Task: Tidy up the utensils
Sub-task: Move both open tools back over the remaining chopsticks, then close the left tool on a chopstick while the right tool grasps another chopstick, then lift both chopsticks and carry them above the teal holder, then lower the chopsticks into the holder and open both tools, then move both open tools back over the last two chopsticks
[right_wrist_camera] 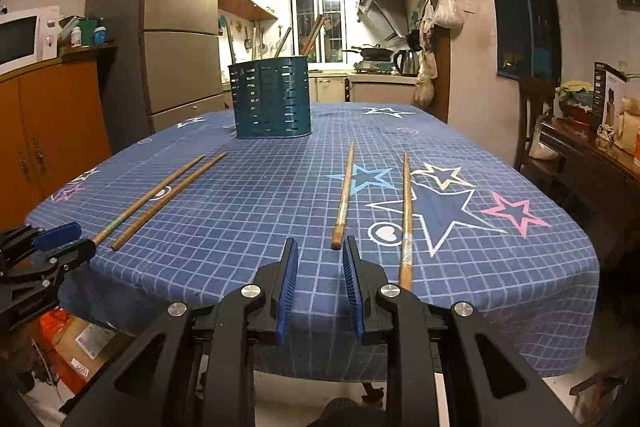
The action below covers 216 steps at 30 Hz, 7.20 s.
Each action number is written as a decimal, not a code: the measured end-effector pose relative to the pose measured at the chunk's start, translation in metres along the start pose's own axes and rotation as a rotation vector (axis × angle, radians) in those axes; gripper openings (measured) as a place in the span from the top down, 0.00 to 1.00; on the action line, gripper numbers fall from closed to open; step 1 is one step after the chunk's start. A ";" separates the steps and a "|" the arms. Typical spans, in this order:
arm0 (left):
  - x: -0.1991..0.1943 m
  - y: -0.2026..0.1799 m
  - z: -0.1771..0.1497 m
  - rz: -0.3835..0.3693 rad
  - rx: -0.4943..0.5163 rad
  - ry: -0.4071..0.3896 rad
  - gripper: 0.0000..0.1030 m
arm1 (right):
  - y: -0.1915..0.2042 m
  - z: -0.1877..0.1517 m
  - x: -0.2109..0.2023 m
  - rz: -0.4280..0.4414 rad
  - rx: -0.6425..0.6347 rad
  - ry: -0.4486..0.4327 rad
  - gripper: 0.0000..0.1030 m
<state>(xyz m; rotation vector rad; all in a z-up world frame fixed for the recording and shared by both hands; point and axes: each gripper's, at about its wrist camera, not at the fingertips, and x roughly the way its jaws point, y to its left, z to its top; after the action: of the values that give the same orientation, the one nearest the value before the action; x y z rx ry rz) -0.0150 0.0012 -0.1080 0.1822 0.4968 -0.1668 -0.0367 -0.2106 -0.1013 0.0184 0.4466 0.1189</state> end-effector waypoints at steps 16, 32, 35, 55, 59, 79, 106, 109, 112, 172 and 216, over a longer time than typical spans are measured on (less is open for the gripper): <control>0.005 -0.004 -0.004 0.038 -0.080 -0.076 0.64 | -0.003 -0.004 0.031 -0.099 -0.010 -0.023 0.76; 0.005 -0.017 -0.009 0.050 -0.044 -0.127 0.85 | -0.002 -0.001 0.039 -0.109 -0.005 -0.027 0.76; 0.005 -0.016 -0.008 0.043 -0.047 -0.125 0.85 | -0.002 -0.002 0.039 -0.108 0.002 -0.025 0.76; 0.001 0.008 -0.001 0.029 -0.138 -0.074 0.94 | 0.001 0.002 0.024 -0.053 0.041 -0.014 0.92; -0.013 0.022 0.013 0.055 -0.149 -0.099 0.95 | 0.000 0.012 0.011 -0.032 0.060 -0.038 0.92; -0.068 0.069 0.150 -0.001 -0.168 -0.245 0.95 | 0.002 0.150 -0.055 0.056 -0.106 -0.218 0.92; -0.031 0.070 0.216 -0.026 -0.143 -0.176 0.95 | 0.016 0.232 -0.035 0.177 -0.116 -0.142 0.92; -0.027 0.067 0.217 0.012 -0.130 -0.173 0.95 | 0.018 0.233 -0.033 0.178 -0.124 -0.135 0.92; -0.023 0.063 0.219 0.052 -0.117 -0.173 0.95 | 0.023 0.236 -0.030 0.184 -0.127 -0.128 0.92; 0.179 0.081 0.355 0.080 -0.193 -0.336 0.93 | 0.028 0.378 0.207 0.130 0.046 -0.167 0.92; 0.011 -0.025 0.018 -0.050 -0.022 0.063 0.62 | -0.037 -0.009 -0.020 -0.133 -0.013 0.081 0.82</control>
<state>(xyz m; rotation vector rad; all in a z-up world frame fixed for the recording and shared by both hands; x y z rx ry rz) -0.0026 -0.0284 -0.1007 0.1537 0.5660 -0.2050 -0.0540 -0.2493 -0.1022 -0.0288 0.5268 -0.0080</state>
